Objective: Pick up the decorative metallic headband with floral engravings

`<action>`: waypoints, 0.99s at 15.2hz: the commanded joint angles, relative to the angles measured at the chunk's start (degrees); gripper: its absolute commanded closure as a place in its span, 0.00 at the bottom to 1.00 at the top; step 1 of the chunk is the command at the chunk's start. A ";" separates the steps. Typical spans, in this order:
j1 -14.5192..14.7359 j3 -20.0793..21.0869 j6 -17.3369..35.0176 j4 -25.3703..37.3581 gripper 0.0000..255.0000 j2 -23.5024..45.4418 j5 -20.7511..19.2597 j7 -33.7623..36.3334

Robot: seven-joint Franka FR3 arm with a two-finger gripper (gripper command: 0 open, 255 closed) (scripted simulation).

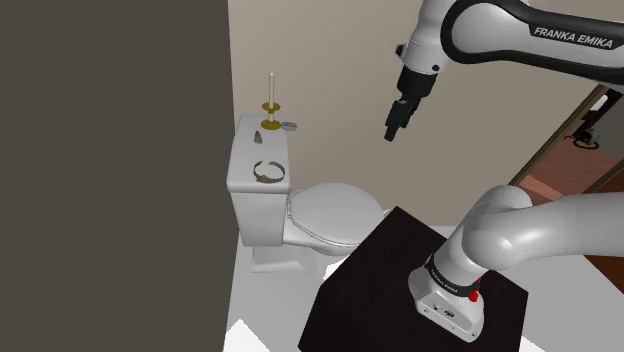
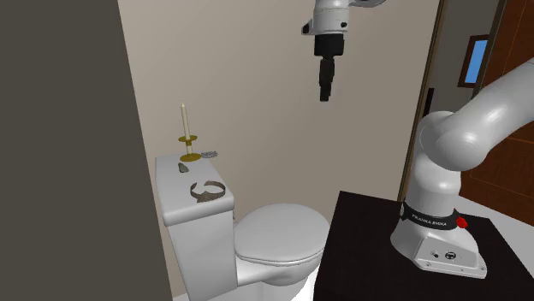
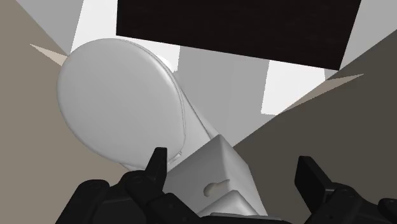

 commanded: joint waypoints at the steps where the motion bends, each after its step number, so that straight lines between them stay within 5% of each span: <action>1: 0.00 0.00 0.00 0.00 0.00 0.00 0.00 0.00; 15: 0.69 0.67 22.63 5.38 0.00 28.55 1.47 0.30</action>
